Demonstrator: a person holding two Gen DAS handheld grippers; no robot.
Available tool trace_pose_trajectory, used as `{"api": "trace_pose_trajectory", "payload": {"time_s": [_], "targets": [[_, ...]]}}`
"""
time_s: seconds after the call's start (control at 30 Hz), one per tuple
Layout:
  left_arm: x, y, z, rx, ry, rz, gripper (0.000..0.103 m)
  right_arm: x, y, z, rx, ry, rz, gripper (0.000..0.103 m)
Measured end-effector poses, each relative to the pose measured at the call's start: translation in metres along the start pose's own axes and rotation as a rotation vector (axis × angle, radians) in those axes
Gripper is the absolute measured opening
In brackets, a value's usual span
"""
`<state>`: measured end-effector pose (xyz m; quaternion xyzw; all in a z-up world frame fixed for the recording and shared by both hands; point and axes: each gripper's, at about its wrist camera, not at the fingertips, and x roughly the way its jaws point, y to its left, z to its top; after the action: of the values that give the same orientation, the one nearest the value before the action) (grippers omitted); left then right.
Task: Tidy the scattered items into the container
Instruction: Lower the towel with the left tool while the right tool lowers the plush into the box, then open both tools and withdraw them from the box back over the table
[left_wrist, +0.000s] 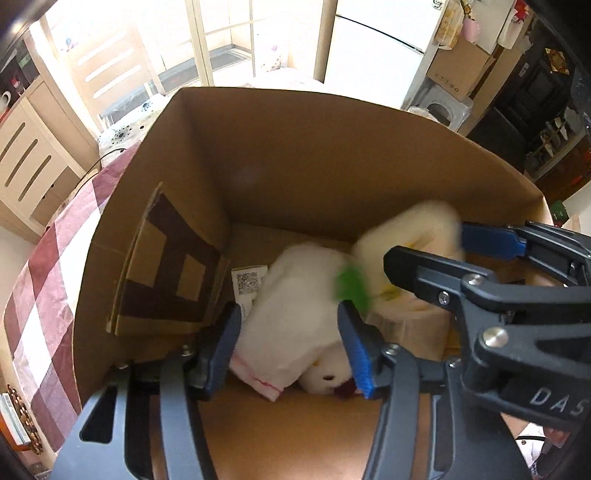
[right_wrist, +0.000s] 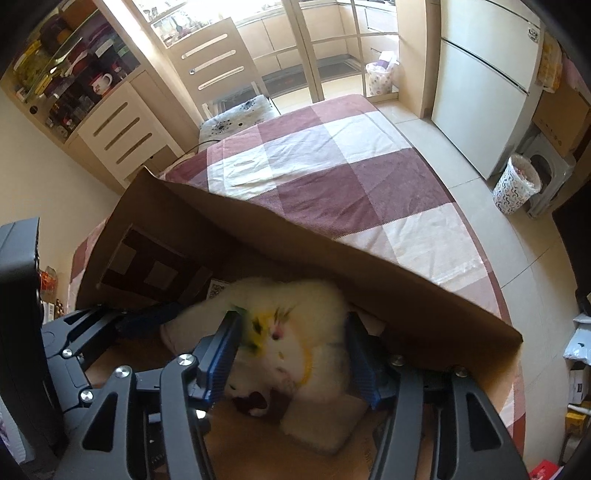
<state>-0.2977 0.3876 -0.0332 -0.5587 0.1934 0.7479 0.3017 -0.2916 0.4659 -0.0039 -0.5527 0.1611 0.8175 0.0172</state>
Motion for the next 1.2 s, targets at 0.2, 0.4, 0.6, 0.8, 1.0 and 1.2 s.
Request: {"api": "trace_pose_trajectory", "payload": {"time_s": [0.2,0.4,0.6,0.8,1.0,1.2], "targets": [[-0.006,-0.003,0.0,0.012,-0.017,0.006,0.062,-0.012,-0.001,0.002,0.017,-0.029,0.005,0.059],[-0.018,-0.002,-0.001,0.005,-0.034,0.006,0.062,-0.031,-0.001,0.002,0.029,-0.055,0.008,0.059],[-0.033,-0.004,-0.006,0.004,-0.053,0.007,0.063,-0.047,-0.005,-0.004,0.028,-0.064,0.001,0.059],[-0.051,-0.006,-0.011,-0.004,-0.073,0.012,0.063,-0.062,-0.004,-0.013,0.018,-0.072,-0.009,0.059],[-0.07,-0.011,-0.023,-0.018,-0.098,0.016,0.063,-0.079,-0.003,-0.025,0.021,-0.084,-0.014,0.059],[-0.09,-0.019,-0.039,-0.021,-0.12,0.028,0.068,-0.095,0.002,-0.042,0.007,-0.091,-0.016,0.059]]}}
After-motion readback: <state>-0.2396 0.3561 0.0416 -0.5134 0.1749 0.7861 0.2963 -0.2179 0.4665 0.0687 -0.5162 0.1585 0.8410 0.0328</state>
